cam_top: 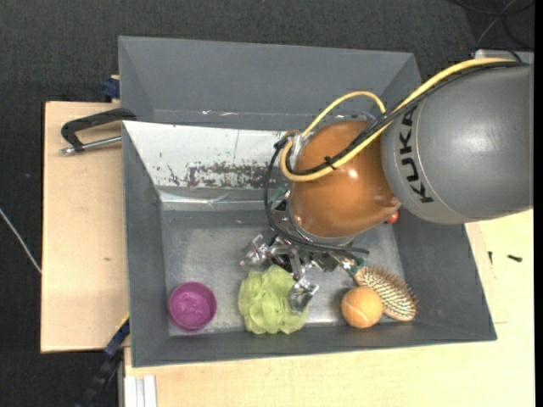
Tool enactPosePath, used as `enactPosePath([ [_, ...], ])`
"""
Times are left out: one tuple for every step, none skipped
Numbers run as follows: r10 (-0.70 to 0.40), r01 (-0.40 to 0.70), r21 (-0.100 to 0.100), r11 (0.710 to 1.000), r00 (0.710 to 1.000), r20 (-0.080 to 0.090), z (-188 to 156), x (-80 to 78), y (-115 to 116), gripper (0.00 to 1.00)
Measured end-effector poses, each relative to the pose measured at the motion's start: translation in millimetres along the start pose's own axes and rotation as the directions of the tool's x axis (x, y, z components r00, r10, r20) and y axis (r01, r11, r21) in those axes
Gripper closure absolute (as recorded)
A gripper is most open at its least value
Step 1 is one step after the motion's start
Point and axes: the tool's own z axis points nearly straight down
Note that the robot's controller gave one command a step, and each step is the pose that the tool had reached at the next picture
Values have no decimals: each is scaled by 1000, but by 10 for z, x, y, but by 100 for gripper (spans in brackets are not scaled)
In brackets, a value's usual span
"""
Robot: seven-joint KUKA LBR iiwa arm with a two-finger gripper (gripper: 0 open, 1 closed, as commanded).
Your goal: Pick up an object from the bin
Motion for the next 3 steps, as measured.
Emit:
enactPosePath([
  [-85,85,0,996,996,-7,384,-228,262,0],
  [-418,418,0,908,908,7,498,-8,78,100],
  [-418,418,0,908,908,7,498,-9,78,100],
])
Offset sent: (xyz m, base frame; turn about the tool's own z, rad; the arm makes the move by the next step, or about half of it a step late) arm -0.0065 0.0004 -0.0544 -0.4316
